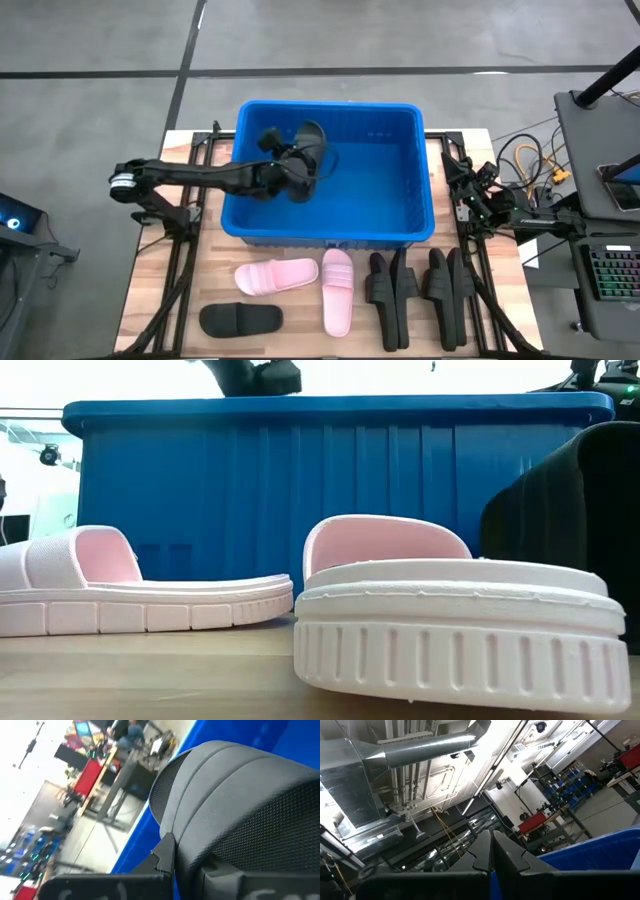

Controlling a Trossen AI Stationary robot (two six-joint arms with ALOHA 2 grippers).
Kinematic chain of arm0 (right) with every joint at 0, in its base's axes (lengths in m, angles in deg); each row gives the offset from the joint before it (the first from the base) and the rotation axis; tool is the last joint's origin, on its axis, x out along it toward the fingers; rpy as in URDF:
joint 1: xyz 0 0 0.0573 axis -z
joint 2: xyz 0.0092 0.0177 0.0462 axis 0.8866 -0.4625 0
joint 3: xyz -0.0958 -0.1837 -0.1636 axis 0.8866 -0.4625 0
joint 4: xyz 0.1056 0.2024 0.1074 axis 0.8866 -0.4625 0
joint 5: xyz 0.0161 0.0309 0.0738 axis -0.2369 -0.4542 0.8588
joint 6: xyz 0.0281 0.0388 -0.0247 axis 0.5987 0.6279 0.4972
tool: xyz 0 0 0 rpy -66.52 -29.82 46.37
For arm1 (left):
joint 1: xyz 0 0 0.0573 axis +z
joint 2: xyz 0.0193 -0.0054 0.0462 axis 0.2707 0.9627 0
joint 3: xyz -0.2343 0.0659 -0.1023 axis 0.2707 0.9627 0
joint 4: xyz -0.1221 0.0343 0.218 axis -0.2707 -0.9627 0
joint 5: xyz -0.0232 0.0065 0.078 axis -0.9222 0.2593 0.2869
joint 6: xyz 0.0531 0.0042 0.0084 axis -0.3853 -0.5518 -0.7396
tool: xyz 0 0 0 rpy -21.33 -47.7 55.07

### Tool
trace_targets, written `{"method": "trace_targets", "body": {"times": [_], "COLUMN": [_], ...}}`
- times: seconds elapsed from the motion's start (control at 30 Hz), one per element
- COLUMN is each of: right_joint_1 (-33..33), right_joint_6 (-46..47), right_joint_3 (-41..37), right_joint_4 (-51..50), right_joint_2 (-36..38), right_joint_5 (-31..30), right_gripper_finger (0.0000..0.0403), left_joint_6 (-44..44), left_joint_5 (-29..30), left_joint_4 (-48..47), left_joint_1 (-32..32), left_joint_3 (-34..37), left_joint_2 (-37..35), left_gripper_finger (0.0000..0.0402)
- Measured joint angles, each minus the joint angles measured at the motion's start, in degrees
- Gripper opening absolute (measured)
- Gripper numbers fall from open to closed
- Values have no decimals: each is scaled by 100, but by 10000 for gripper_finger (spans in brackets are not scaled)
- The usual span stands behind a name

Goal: Pick and place slides into bin
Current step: Put the black slide into the bin

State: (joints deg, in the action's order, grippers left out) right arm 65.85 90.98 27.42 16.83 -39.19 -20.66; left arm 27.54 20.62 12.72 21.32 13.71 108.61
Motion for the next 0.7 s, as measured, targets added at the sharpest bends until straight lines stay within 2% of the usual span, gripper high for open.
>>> {"method": "trace_targets", "body": {"times": [0.1,0.37,0.63,0.7], "right_joint_1": [0,0,-2,0], "right_joint_6": [0,13,15,15], "right_joint_3": [0,0,0,0], "right_joint_4": [-5,-156,-302,-302], "right_joint_2": [0,0,-2,-2], "right_joint_5": [0,-2,-2,0], "right_gripper_finger": [9,9,9,9], "left_joint_6": [-2,55,99,423], "left_joint_5": [6,-2,-89,-282], "left_joint_4": [-122,-1505,-1564,-1584], "left_joint_1": [217,637,1050,1200], "left_joint_3": [0,7,299,451], "left_joint_2": [115,392,405,407], "left_gripper_finger": [0,0,0,0]}}
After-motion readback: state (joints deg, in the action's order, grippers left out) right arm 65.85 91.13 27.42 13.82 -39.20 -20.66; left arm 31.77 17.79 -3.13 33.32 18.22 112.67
